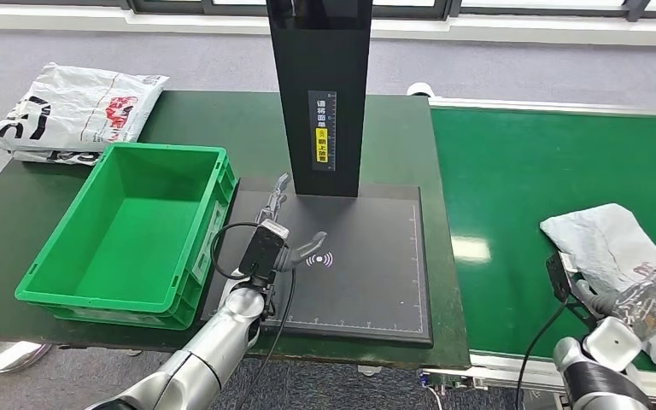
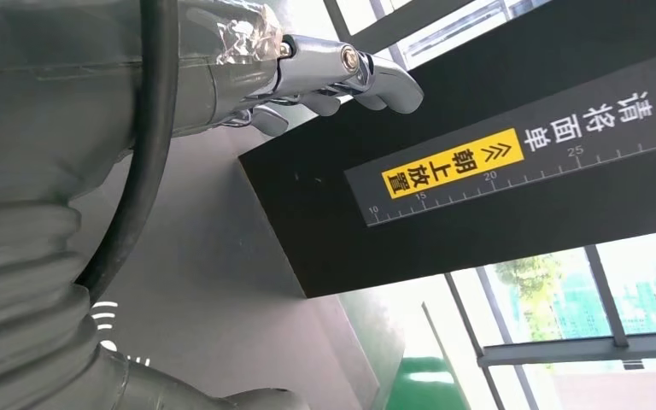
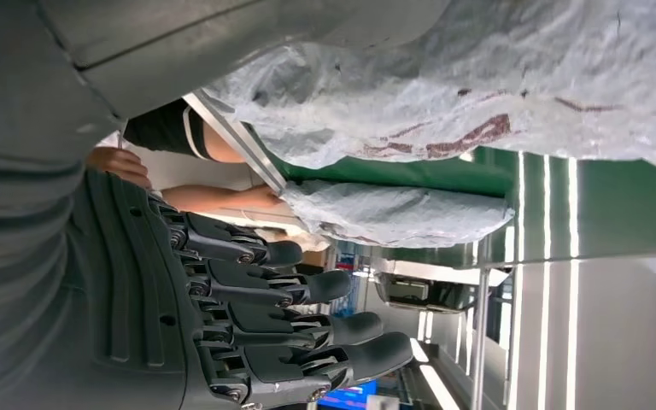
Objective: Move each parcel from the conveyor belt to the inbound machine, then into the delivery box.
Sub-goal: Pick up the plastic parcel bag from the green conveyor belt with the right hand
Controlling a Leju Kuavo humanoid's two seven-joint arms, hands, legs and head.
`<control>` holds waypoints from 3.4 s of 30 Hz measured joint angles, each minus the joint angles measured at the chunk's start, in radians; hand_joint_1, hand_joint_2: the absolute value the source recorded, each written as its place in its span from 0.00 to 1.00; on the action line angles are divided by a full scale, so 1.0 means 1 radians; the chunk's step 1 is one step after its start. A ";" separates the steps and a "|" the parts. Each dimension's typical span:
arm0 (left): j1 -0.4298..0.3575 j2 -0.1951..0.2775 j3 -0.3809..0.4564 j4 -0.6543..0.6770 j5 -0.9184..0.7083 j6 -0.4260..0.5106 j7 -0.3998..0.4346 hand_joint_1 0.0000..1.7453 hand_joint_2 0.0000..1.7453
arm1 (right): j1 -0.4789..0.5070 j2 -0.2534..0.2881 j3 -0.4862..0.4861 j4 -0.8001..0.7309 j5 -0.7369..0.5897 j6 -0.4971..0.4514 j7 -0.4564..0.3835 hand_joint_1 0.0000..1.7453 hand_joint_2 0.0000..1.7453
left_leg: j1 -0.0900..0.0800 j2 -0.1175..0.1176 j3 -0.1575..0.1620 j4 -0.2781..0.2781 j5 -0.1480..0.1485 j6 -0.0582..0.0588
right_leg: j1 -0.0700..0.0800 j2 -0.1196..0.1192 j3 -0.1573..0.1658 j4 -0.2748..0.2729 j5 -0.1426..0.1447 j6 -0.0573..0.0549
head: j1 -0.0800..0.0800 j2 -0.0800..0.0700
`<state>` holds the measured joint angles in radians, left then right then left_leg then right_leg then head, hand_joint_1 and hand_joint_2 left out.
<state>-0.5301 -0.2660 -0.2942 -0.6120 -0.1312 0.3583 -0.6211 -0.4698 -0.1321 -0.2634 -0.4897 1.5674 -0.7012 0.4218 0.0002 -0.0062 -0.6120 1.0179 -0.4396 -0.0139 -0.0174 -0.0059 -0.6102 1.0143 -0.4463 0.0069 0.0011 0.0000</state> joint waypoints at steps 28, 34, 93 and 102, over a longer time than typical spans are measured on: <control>0.170 0.013 0.022 -0.153 0.074 -0.046 0.007 0.00 1.00 | 0.022 -0.013 0.213 0.147 0.005 0.138 0.199 0.00 1.00 | 0.000 0.000 0.000 0.000 0.000 0.000 | 0.000 0.000 0.000 0.000 0.000 0.000 | 0.000 0.000; 0.201 0.021 0.031 -0.194 0.071 -0.051 0.021 0.00 1.00 | 0.039 -0.013 0.212 0.141 0.005 0.132 0.208 0.00 1.00 | 0.000 0.000 0.000 0.000 -0.001 0.001 | 0.000 0.000 0.000 0.000 -0.001 0.001 | 0.000 0.000; 0.146 0.009 0.032 -0.172 0.039 -0.135 0.075 0.00 1.00 | 0.169 0.010 0.037 -0.050 -0.025 0.379 0.133 1.00 1.00 | 0.000 0.000 0.009 0.004 -0.005 0.007 | 0.000 -0.001 0.012 -0.003 -0.004 0.006 | 0.000 0.000; 0.115 -0.002 0.032 -0.120 0.045 -0.138 0.058 0.00 1.00 | 0.138 0.023 -0.103 0.011 -0.098 0.429 -0.066 1.00 1.00 | 0.000 0.000 0.011 0.008 -0.006 0.010 | 0.000 -0.002 0.018 -0.003 -0.004 0.009 | 0.000 0.000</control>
<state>-0.4154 -0.2678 -0.2621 -0.7317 -0.0857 0.2202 -0.5632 -0.3317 -0.1088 -0.3665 -0.4790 1.4689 -0.2718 0.3554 0.0006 -0.0061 -0.6007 1.0260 -0.4455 -0.0037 -0.0172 -0.0075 -0.5927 1.0110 -0.4499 0.0161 0.0011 0.0000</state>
